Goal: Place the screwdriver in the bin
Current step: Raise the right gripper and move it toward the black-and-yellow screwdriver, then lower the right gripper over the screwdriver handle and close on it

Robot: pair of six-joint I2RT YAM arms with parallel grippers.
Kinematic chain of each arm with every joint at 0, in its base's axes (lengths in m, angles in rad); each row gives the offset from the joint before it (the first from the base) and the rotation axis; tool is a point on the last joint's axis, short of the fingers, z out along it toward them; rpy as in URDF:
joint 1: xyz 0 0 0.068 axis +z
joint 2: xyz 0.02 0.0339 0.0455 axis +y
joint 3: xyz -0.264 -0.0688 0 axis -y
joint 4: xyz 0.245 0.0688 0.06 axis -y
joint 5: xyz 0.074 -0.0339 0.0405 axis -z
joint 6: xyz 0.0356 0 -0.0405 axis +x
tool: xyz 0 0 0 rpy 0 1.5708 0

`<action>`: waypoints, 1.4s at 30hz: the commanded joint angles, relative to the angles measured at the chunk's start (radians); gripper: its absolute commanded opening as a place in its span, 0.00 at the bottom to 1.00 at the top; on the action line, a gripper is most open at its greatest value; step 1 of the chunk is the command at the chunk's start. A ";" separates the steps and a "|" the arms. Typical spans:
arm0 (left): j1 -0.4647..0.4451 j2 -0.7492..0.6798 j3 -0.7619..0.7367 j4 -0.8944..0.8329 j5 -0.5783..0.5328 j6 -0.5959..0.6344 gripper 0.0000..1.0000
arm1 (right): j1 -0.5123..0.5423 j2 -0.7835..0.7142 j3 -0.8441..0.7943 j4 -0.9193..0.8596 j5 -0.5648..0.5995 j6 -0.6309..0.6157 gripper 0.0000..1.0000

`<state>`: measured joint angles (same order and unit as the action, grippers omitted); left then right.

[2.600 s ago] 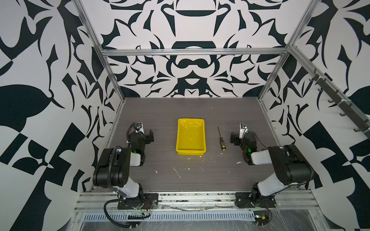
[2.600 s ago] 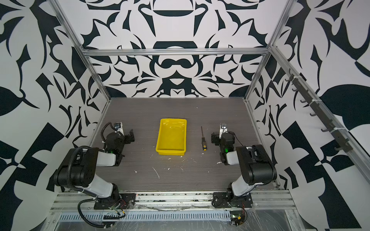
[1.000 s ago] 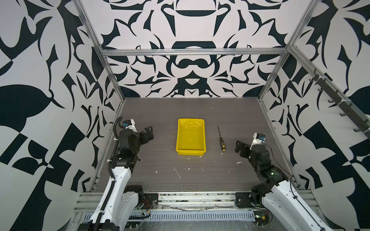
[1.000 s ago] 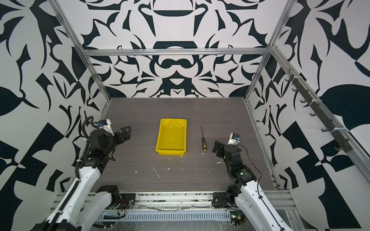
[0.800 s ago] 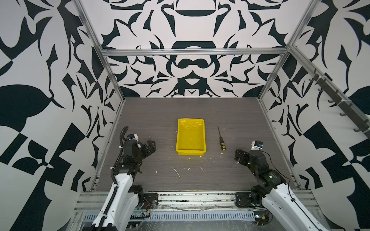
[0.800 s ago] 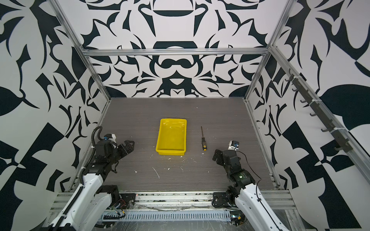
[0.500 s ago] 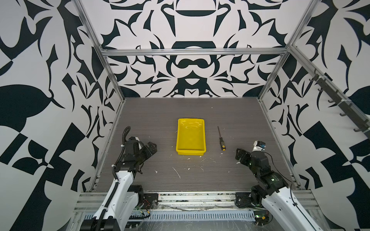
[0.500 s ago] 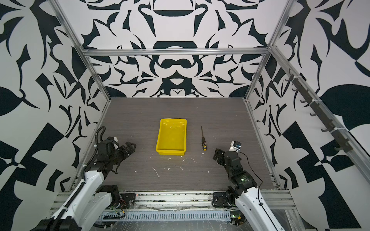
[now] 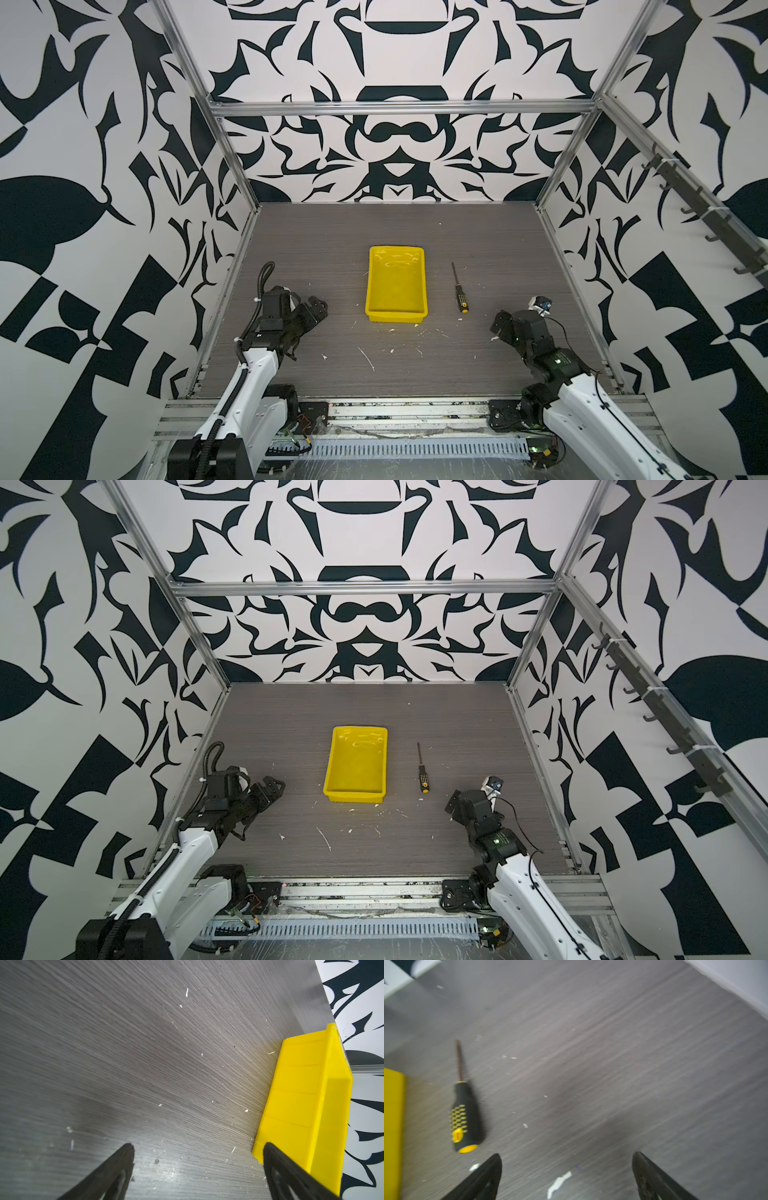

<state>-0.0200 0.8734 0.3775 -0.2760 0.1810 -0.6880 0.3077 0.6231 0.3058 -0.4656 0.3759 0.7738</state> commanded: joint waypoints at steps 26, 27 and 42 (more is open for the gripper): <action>-0.002 -0.036 -0.003 0.028 0.087 -0.014 1.00 | 0.136 0.820 0.528 0.099 -0.348 -0.179 0.70; -0.002 -0.047 -0.008 0.033 0.093 -0.017 1.00 | 0.139 0.840 0.541 0.092 -0.351 -0.185 0.66; -0.003 -0.040 -0.017 0.047 0.086 -0.026 0.99 | 0.140 0.909 0.531 0.086 -0.273 -0.203 0.48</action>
<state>-0.0200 0.8318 0.3717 -0.2352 0.2604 -0.7063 0.4450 1.5497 0.8471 -0.3756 0.0597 0.5743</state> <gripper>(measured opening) 0.995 0.484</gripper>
